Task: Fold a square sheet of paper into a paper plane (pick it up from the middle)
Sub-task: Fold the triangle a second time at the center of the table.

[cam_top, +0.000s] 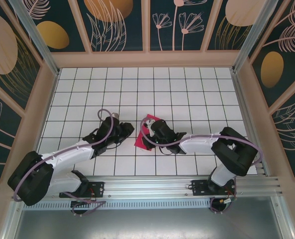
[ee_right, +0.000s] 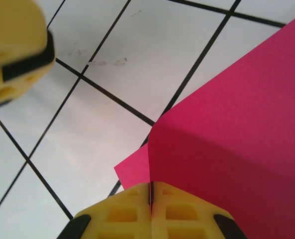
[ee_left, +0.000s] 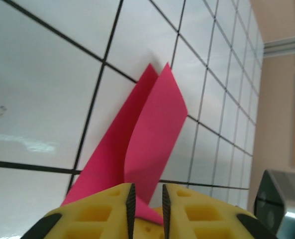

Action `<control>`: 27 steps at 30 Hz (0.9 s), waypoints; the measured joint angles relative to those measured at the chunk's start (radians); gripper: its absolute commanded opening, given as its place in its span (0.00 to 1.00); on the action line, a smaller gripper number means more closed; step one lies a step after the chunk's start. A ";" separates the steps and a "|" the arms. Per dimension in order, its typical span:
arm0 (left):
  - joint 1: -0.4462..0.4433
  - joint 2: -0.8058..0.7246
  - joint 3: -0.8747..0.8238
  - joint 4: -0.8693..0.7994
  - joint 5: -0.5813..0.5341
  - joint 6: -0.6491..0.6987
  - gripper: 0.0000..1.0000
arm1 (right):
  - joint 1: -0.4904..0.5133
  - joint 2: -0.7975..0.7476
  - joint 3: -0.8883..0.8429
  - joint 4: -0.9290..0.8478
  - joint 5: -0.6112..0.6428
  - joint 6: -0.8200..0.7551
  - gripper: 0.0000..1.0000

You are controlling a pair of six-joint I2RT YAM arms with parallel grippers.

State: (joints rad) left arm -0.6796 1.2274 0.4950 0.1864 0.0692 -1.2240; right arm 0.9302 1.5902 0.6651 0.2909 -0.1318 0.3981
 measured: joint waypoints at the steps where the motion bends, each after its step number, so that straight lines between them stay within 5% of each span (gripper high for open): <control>1: 0.000 0.002 0.000 -0.015 0.003 0.010 0.17 | -0.008 0.009 0.000 0.013 -0.019 0.025 0.00; 12: -0.045 0.187 0.032 -0.029 0.080 0.053 0.09 | -0.085 0.021 -0.092 0.215 -0.148 0.232 0.00; 27: -0.073 0.334 0.054 0.027 0.098 0.060 0.07 | -0.126 0.032 -0.105 0.237 -0.205 0.247 0.02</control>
State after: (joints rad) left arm -0.7525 1.5616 0.5491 0.2138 0.1673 -1.1637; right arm 0.8043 1.6226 0.5598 0.5274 -0.3370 0.6449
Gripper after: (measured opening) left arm 0.075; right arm 0.050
